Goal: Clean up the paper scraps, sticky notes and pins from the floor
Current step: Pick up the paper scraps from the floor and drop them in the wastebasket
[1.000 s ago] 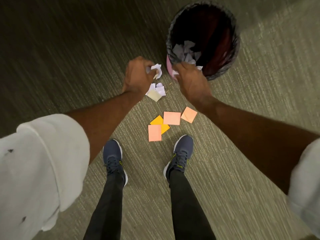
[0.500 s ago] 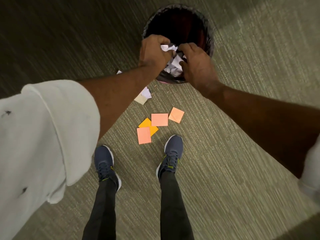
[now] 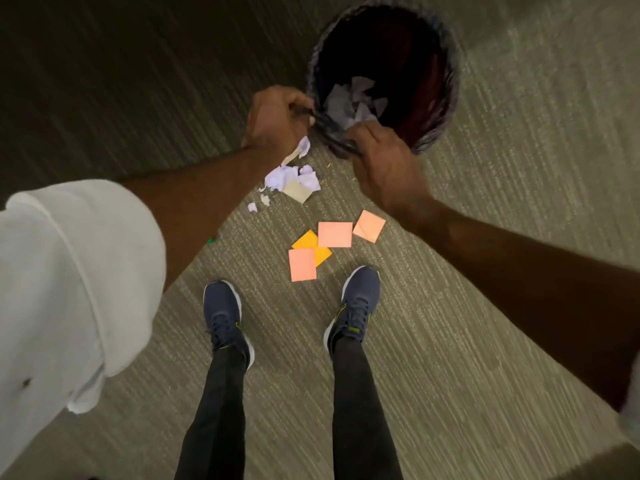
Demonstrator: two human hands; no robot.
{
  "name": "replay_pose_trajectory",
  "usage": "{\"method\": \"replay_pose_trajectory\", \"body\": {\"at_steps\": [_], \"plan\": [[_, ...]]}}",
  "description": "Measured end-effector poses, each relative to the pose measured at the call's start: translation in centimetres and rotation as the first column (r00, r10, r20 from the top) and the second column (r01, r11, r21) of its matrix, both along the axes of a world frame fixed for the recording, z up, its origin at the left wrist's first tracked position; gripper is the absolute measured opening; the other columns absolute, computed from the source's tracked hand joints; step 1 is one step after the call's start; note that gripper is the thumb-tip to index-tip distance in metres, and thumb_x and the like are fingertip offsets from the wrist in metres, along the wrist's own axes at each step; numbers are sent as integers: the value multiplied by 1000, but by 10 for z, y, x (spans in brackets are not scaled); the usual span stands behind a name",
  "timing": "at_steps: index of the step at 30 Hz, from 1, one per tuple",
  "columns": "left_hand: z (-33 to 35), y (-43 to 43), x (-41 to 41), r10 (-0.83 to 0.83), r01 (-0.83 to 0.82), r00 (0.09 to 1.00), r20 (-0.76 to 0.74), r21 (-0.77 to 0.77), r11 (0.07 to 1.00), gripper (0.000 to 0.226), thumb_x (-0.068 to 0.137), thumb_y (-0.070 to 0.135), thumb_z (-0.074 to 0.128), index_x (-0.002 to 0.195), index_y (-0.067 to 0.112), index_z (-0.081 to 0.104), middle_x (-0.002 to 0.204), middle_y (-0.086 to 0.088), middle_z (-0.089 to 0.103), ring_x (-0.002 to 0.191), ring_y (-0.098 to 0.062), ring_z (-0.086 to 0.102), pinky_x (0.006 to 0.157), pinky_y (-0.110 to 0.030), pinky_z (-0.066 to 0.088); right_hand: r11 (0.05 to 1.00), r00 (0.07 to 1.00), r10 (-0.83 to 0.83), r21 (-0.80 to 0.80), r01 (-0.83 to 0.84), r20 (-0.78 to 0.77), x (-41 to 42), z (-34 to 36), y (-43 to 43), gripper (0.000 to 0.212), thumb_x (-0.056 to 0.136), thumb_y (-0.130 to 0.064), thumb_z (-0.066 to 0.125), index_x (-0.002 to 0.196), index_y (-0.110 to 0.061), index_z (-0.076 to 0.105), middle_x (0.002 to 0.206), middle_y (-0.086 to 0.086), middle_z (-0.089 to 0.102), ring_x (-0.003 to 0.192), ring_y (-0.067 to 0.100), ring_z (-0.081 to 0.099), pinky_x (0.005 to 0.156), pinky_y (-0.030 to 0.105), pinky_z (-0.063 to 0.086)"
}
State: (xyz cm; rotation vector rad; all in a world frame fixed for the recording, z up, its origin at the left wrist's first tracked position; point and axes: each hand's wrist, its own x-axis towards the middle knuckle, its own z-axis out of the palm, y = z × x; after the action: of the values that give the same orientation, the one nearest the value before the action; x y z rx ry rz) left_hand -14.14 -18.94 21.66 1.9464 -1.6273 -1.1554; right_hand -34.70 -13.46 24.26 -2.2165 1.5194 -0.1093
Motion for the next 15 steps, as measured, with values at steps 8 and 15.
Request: {"method": "replay_pose_trajectory", "body": {"at_steps": [8,15], "plan": [[-58,92,99,-5,-17,991,131,169,985,30,80,17,71,104,-1,73,102,-24,73,98,-34,69,90,-35,52,980,992,113,159,-119,48,67,-58,85,44,84,-2,59,127,-8,55,128,14,56,109,37,56,87,45,51],[-132,163,141,25,-75,980,199,248,966,27,77,16,77,104,12,73,113,-12,69,106,-25,62,92,-25,44,956,988,131,273,-104,-82,85,-138,103,57,81,-7,68,135,-14,50,139,13,47,122,37,49,100,46,47]]}}
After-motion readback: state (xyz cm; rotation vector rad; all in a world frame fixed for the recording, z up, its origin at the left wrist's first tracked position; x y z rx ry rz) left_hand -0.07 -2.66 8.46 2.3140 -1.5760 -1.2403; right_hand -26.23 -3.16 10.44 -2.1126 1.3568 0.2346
